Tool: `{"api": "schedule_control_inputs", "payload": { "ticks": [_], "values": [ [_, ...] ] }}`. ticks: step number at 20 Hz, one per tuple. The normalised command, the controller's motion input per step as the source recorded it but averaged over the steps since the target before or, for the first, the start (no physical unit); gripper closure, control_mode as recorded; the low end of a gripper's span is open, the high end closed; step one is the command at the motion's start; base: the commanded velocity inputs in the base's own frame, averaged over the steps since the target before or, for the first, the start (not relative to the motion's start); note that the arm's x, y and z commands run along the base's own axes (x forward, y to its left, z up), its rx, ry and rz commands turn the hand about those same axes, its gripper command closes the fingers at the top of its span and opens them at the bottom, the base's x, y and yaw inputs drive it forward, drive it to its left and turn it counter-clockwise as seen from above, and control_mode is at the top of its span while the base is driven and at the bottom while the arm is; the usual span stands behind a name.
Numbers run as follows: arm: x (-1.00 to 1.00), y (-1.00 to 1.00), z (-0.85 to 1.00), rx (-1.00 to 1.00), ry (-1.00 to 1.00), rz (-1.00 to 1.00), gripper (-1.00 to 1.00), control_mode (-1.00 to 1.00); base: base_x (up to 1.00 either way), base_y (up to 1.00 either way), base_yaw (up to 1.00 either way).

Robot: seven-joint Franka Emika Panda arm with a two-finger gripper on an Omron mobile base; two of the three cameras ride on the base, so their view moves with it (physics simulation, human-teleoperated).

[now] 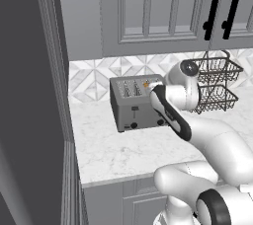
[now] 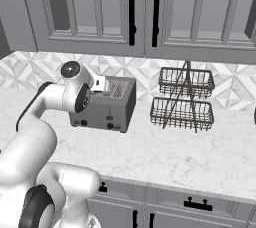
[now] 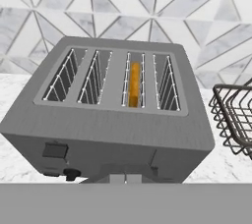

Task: Start the toaster. Once the lever pops up, take the bread to the plate on the dining counter.

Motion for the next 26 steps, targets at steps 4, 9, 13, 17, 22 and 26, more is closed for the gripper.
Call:
{"api": "schedule_control_inputs", "payload": {
  "ticks": [4,9,13,17,22,26],
  "values": [
    [0.03,0.0,-0.02,0.0,0.0,-0.01,-1.0,-1.0,0.0,0.0,0.0],
    [0.0,0.0,0.0,0.0,0.0,0.0,-1.0,-1.0,0.0,0.0,0.0],
    [0.0,0.0,0.0,0.0,0.0,0.0,-1.0,-1.0,0.0,0.0,0.0],
    [0.0,0.0,0.0,0.0,0.0,0.0,-1.0,-1.0,0.0,0.0,0.0],
    [0.0,0.0,0.0,0.0,0.0,0.0,-1.0,-1.0,0.0,0.0,0.0],
    [0.0,0.0,0.0,0.0,0.0,0.0,-1.0,-1.0,0.0,0.0,0.0]
  ]
}}
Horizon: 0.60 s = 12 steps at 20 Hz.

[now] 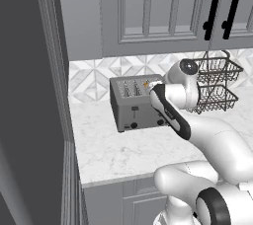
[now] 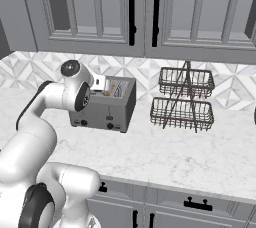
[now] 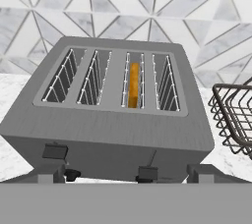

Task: Start the toaster. Once the lever pops up, take the bread to the plate on the dining counter.

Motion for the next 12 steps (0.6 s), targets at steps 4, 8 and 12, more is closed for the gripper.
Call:
{"api": "schedule_control_inputs", "payload": {
  "ticks": [4,8,12],
  "values": [
    [0.0,0.0,0.0,0.0,0.0,0.0,-1.0,-1.0,0.0,0.0,0.0],
    [0.0,0.0,0.0,0.0,0.0,0.0,-1.0,-1.0,0.0,0.0,0.0],
    [0.0,0.0,0.0,0.0,0.0,0.0,-1.0,-1.0,0.0,0.0,0.0]
  ]
}}
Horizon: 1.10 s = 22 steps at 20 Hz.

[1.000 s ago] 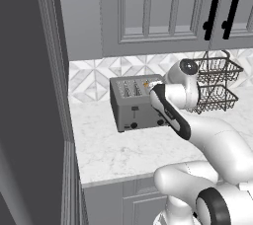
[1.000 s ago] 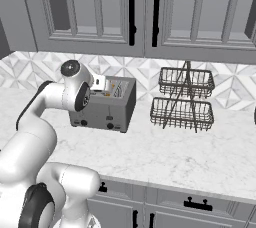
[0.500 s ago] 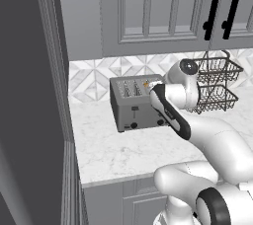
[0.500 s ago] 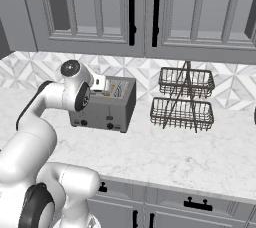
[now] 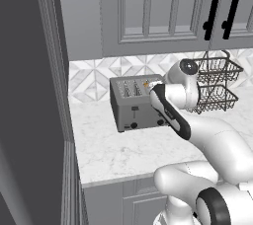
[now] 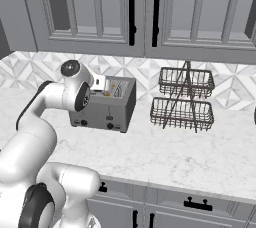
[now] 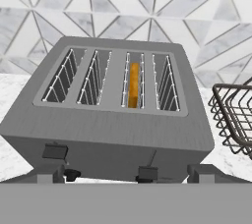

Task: Start the toaster. Once the lever pops up, take the bread to the plate on the dining counter.

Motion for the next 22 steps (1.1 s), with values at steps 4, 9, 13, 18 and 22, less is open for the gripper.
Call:
{"api": "schedule_control_inputs", "payload": {
  "ticks": [4,9,13,18,22],
  "values": [
    [0.0,0.0,0.0,0.0,0.0,0.0,-1.0,-1.0,0.0,0.0,0.0],
    [0.0,0.0,0.0,0.0,0.0,0.0,-1.0,-1.0,0.0,0.0,0.0],
    [0.0,0.0,0.0,0.0,0.0,0.0,-1.0,-1.0,0.0,0.0,0.0],
    [0.0,0.0,0.0,0.0,0.0,0.0,-1.0,-1.0,0.0,0.0,0.0],
    [0.0,0.0,0.0,0.0,0.0,0.0,-1.0,-1.0,0.0,0.0,0.0]
  ]
}}
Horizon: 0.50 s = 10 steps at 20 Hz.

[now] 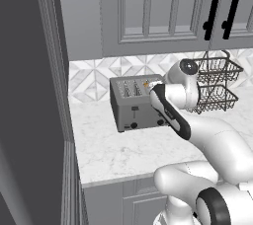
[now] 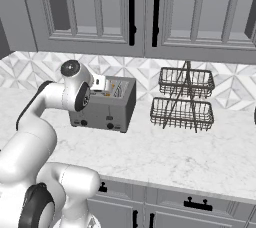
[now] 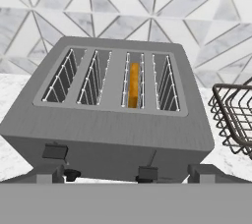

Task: Start the toaster. Once the lever pops up, take the bread to the plate on the dining counter.

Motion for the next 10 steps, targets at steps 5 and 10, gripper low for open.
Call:
{"api": "schedule_control_inputs", "payload": {
  "ticks": [5,10],
  "values": [
    [0.0,0.0,0.0,0.0,0.0,0.0,-1.0,-1.0,0.0,0.0,0.0],
    [0.0,0.0,0.0,0.0,0.0,0.0,-1.0,-1.0,0.0,0.0,0.0]
  ]
}}
